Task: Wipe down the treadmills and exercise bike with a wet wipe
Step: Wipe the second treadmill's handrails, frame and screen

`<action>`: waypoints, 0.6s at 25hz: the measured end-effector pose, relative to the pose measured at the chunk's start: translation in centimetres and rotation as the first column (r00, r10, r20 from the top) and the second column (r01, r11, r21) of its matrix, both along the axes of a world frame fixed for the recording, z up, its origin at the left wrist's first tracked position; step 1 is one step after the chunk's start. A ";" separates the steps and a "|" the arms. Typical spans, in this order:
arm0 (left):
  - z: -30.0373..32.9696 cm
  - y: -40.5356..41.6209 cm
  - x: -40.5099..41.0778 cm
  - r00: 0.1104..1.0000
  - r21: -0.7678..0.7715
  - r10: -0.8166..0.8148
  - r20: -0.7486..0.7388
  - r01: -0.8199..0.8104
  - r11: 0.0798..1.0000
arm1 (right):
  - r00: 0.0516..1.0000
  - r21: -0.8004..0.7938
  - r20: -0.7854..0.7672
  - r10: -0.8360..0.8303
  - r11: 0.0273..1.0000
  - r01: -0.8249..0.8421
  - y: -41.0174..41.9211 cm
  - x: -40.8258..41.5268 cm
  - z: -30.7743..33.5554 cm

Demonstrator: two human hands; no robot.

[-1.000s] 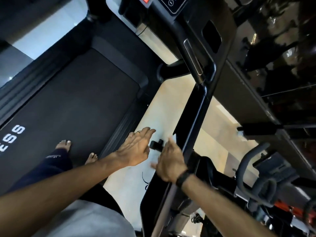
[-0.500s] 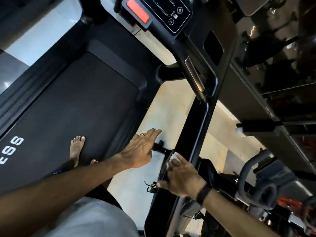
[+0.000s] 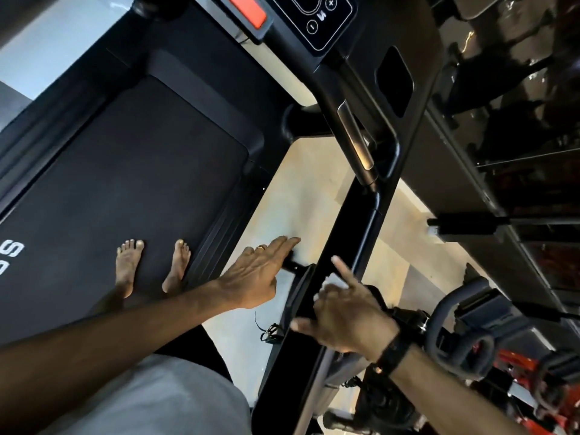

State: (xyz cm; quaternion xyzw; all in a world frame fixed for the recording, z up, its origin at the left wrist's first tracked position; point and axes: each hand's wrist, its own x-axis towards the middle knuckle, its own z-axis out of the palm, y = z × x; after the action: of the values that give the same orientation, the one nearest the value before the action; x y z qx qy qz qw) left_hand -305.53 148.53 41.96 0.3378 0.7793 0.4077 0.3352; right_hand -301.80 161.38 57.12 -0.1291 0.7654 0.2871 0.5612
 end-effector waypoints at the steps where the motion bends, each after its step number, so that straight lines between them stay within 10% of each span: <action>1: 0.0 0.3 -0.2 1.000 -0.005 -0.017 -0.013 0.017 1.000 | 0.997 0.041 -0.081 0.007 0.999 -0.004 1.5 -1.4 0.2; 5: 1.3 1.9 -0.8 0.998 -0.019 0.049 0.048 -0.048 0.999 | 0.991 0.261 -0.022 0.129 0.958 -0.119 3.6 -6.5 -3.7; 11: 1.9 2.9 -1.4 0.994 -0.044 0.060 0.087 -0.057 0.997 | 0.991 -0.065 -0.137 -0.006 0.998 -0.003 3.1 -3.2 -0.5; 15: 2.3 4.7 -1.6 0.991 -0.049 0.026 0.132 -0.020 0.999 | 0.976 0.198 -0.138 0.170 0.970 -0.141 5.1 -7.4 -2.6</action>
State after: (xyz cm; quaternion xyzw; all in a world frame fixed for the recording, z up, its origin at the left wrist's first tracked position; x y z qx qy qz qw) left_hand -307.16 153.19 44.24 0.2930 0.7685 0.4144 0.3896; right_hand -309.16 166.52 54.48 -0.1130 0.7636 0.4103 0.4856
